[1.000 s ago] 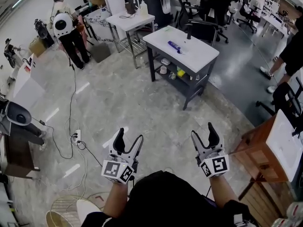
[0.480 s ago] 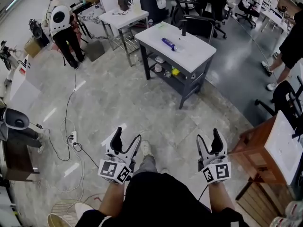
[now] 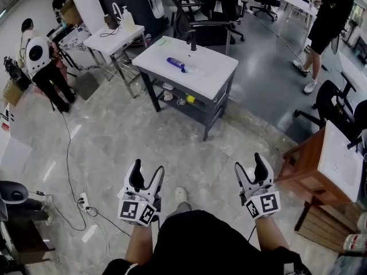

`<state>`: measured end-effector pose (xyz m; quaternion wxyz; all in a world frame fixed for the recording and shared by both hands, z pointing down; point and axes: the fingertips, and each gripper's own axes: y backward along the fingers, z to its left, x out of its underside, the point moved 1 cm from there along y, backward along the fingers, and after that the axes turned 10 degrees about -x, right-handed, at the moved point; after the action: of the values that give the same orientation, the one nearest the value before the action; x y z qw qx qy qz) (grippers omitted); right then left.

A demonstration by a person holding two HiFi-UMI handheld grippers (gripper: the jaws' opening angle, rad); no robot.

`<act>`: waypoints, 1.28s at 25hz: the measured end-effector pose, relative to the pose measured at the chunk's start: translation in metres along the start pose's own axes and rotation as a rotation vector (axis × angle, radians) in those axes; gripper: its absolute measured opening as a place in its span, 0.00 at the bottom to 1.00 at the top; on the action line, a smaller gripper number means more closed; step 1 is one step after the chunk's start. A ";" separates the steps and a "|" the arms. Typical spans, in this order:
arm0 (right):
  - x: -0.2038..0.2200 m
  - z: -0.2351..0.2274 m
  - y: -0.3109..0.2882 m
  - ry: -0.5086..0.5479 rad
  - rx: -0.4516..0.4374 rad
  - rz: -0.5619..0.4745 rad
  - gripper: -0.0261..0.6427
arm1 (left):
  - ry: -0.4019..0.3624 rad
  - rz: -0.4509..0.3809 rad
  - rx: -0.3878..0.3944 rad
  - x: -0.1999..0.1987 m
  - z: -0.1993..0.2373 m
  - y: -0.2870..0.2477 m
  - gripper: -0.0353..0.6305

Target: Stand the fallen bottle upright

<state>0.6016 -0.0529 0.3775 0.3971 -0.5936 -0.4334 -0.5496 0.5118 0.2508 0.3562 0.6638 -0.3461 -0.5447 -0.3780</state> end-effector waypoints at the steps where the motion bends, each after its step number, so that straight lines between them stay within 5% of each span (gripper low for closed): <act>1: 0.000 0.001 -0.014 0.010 -0.004 0.004 0.49 | 0.002 0.001 0.006 -0.001 0.009 -0.010 0.58; 12: -0.010 0.008 -0.152 0.027 -0.011 0.013 0.49 | -0.011 -0.013 0.037 -0.019 0.110 -0.099 0.58; 32: 0.018 -0.012 -0.322 -0.024 -0.083 0.095 0.49 | 0.032 0.025 0.033 -0.017 0.186 -0.203 0.58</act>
<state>0.2926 0.0368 0.3950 0.3927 -0.6360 -0.3864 -0.5403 0.2458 0.3191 0.3802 0.6828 -0.3359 -0.5357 -0.3661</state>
